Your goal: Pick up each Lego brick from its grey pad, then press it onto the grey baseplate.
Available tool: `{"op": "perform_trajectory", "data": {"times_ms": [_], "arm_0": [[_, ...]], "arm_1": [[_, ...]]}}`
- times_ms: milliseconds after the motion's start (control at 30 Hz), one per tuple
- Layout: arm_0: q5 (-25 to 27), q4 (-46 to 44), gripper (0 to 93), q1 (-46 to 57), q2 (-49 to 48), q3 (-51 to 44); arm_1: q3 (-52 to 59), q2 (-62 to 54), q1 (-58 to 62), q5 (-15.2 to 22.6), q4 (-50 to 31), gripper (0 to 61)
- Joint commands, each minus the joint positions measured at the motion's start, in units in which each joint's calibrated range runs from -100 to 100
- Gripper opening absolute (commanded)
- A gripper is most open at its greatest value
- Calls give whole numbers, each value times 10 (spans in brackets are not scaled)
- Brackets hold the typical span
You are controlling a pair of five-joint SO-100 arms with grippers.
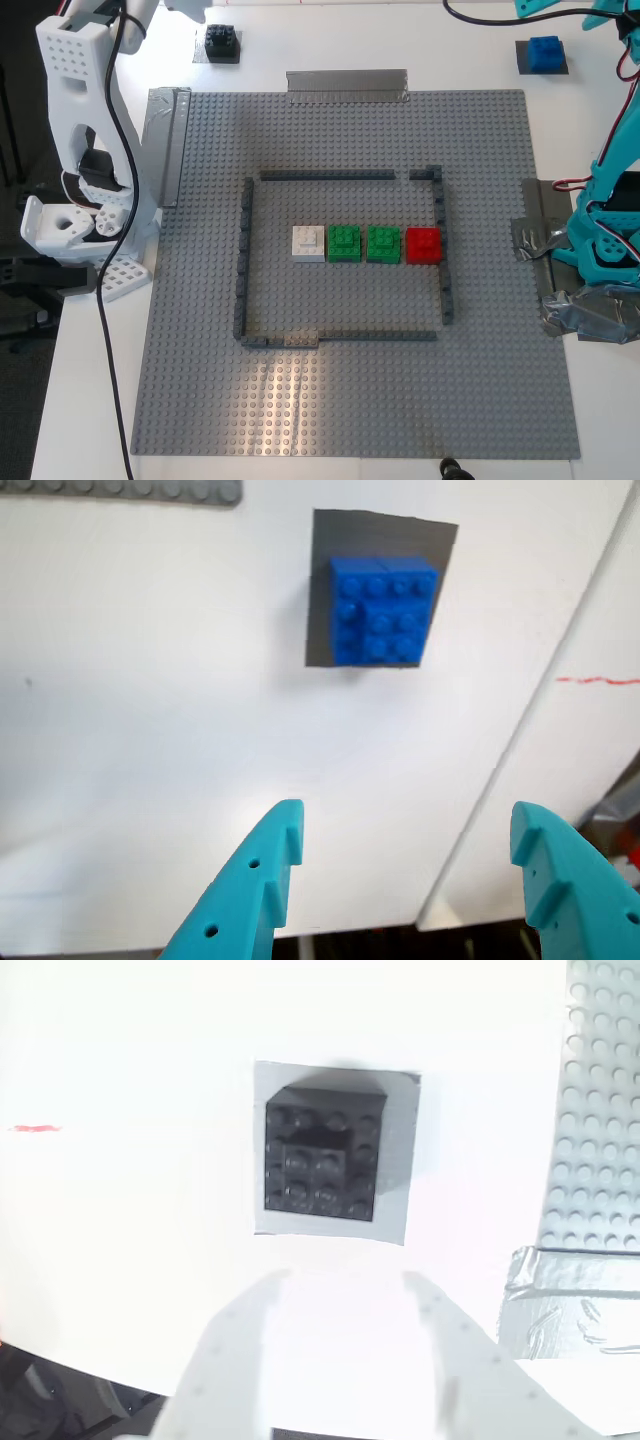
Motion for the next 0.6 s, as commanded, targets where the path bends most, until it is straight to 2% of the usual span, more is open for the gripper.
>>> {"op": "perform_trajectory", "data": {"times_ms": [0,567], "arm_0": [[5,-32,233,6,24,-24],[10,-64,233,-8,98,-24]], "arm_1": [[-51,6,1,-5,-1,207],[-65,70,20,7,-63,218]]}}
